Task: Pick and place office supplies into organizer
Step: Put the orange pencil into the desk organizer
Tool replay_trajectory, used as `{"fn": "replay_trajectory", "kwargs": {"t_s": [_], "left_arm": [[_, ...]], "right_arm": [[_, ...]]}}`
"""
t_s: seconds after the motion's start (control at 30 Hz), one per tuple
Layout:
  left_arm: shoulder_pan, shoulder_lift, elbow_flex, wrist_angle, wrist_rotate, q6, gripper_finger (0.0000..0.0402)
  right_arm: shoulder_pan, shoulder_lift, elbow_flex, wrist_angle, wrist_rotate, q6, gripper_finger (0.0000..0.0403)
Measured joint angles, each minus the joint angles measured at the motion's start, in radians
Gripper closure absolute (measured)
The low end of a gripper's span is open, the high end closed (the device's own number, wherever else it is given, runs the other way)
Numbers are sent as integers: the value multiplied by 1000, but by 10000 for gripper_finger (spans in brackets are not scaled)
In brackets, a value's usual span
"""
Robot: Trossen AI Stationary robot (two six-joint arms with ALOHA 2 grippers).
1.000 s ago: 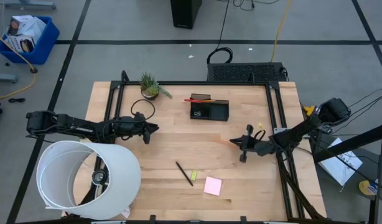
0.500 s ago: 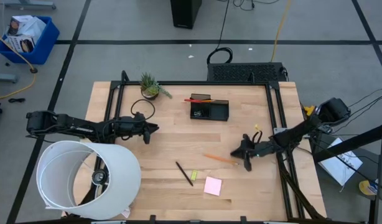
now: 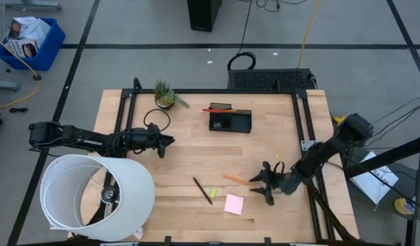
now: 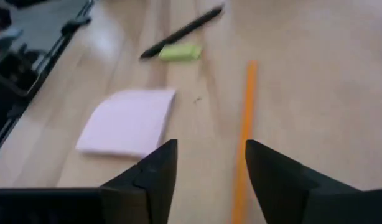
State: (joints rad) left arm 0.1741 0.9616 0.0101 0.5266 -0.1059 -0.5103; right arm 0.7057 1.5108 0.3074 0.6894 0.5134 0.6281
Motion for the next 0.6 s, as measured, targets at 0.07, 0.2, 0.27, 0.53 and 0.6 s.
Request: {"fn": "replay_trajectory", "kwargs": {"t_s": [0.07, 0.2, 0.27, 0.53, 0.6], "left_arm": [[0, 0, 0, 0, 0, 3, 309], [0, 0, 0, 15, -5, 10, 309], [0, 0, 0, 35, -9, 20, 309], [0, 0, 0, 69, 0, 35, 309], [0, 0, 0, 69, 0, 35, 309]], "right_arm": [[43, 72, 38, 2, 57, 16, 211], [119, 170, 99, 1, 199, 19, 212], [152, 208, 109, -12, 279, 22, 218], [206, 337, 110, -59, 405, 236, 247], [216, 368, 110, -45, 432, 246, 249]]}}
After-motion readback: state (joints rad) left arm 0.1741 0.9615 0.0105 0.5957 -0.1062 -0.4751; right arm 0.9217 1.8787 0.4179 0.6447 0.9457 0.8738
